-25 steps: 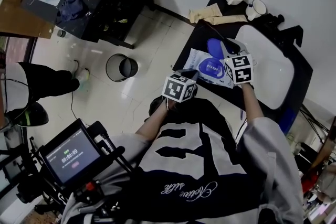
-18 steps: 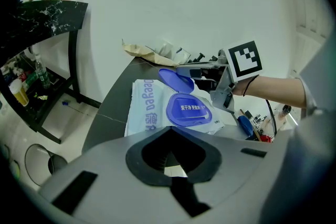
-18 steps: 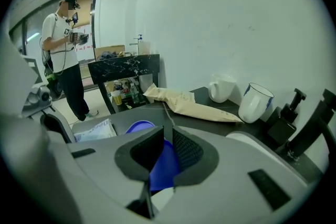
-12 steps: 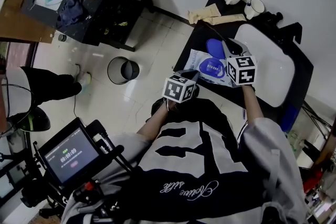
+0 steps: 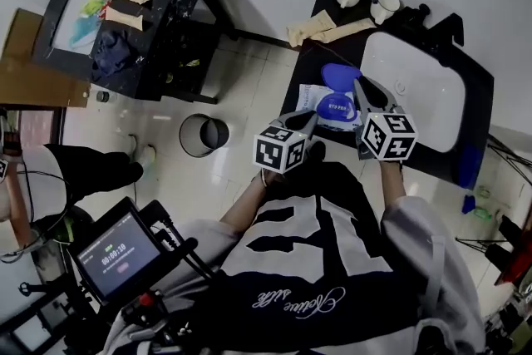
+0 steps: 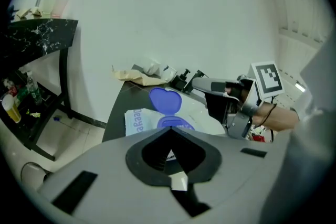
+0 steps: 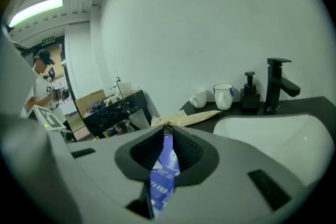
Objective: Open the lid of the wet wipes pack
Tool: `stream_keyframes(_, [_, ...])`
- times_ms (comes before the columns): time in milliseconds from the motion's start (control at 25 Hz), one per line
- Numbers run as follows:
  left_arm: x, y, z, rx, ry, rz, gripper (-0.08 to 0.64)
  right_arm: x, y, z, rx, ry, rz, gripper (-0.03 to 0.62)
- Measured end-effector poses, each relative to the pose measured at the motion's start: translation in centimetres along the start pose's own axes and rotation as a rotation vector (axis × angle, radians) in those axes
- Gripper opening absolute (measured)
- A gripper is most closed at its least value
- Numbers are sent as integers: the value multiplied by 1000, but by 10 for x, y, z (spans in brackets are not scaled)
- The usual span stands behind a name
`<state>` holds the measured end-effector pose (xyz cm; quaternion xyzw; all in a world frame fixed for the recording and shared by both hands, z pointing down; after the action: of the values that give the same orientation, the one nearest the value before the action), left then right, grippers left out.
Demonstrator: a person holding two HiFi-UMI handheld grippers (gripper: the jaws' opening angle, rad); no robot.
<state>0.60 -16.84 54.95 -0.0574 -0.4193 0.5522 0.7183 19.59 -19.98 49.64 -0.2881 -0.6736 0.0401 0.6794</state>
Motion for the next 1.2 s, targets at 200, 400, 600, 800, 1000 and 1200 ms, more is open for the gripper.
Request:
stream_keyframes(200, [-29,38,-17,76,39,-97,-2,-12,34,32,46,-73,-56,52])
stream_keyframes(400, [-52,70,-34,167,54,-151,-2,-20,65,68,112,-85,-83,12])
stream_keyframes(600, [-40,87,-51,230,0,-128,-2,-10,94,95,167,-111,-108,0])
stream_keyframes(800, [-30,89,-50,279,-30,-66,-2,3,107,116,213,-150,-92,0])
stream_keyframes(1000, [-5,101,-63,308,-57,-26,-2,19,138,134,259,-172,-81,0])
stream_keyframes(1200, [2,105,-71,317,-68,-21,-2,27,147,135,264,-184,-74,0])
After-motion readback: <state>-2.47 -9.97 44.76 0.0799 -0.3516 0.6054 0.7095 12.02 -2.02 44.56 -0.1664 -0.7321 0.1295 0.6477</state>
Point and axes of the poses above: the fingertips, and each gripper's own axes: y backward along the fingers, z to its left, x out of its underside, the point moved 8 cm from there along y, backward along the fingers, and after that the axes turned 12 degrees about y, right-handed, at the moved point
